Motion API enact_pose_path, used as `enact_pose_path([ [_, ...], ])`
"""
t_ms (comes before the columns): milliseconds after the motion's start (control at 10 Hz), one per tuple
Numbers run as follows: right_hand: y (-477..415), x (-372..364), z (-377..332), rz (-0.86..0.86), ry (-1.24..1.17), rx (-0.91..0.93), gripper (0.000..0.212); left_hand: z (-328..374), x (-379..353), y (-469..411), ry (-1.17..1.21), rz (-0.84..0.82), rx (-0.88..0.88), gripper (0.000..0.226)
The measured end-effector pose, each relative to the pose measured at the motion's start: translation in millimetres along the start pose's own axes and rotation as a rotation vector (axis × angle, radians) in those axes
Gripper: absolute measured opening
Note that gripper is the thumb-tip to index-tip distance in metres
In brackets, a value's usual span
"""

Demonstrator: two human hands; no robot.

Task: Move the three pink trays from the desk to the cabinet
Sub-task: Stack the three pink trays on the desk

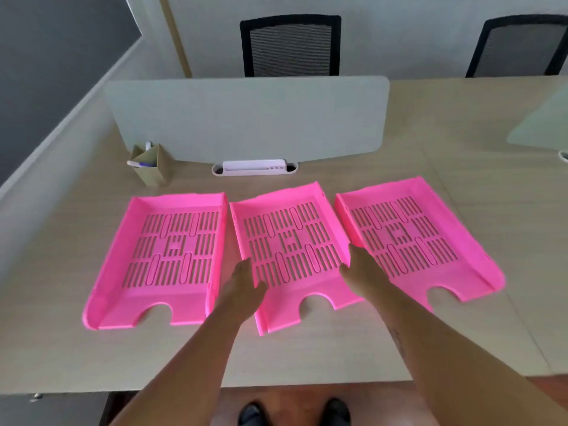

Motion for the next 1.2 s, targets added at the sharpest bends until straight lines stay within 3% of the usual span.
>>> enact_pose_path([
  [100,3.2,-5.2,3.4,0.014,0.045,-0.026,0.038,-11.0,-11.4,-8.5,-0.113,-0.004,-0.041,0.067],
  [200,14.2,-12.9,5.2,0.055,0.084,-0.023,0.049,-14.4,-7.6,-5.7,-0.160,-0.073,0.036,0.060],
  [300,38.4,-19.8,0.1,0.094,0.096,-0.027,0.062,-39.6,-19.7,-15.8,-0.647,-0.106,-0.172,0.029],
  [400,68.4,-39.5,-4.4,0.077,0.096,-0.006,0.074,-34.1,8.9,-23.0,-0.122,-0.046,-0.060,0.057],
  [600,78.4,-47.5,-3.6,0.122,0.203,0.044,0.077,-33.8,13.5,-23.4,-0.149,-0.038,-0.120,0.060],
  [800,45.4,-33.2,-56.3,0.238,0.235,0.252,0.067,-68.7,50.0,-15.2,-0.251,0.312,-0.308,0.046],
  [1000,40.1,-68.3,-164.2,0.047,0.011,0.388,0.065,-158.8,110.6,-13.0,-0.336,0.385,-0.078,0.053],
  [1100,44.4,-91.9,-205.7,-0.041,-0.093,0.376,0.061,-203.7,132.8,-10.0,-0.353,0.356,0.106,0.058],
  [1200,46.8,-114.3,-232.7,-0.132,-0.212,0.252,0.052,-237.5,144.3,-9.8,-0.300,0.301,0.283,0.064],
])
Point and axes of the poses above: each hand's wrist, its own y-axis away from the middle knuckle, its own x-axis out of the back of the hand, z = x × y, the point moved 2 cm from there along -y, towards the middle knuckle, and after that the axes turned 7 degrees about z, right-handed, at the moved point
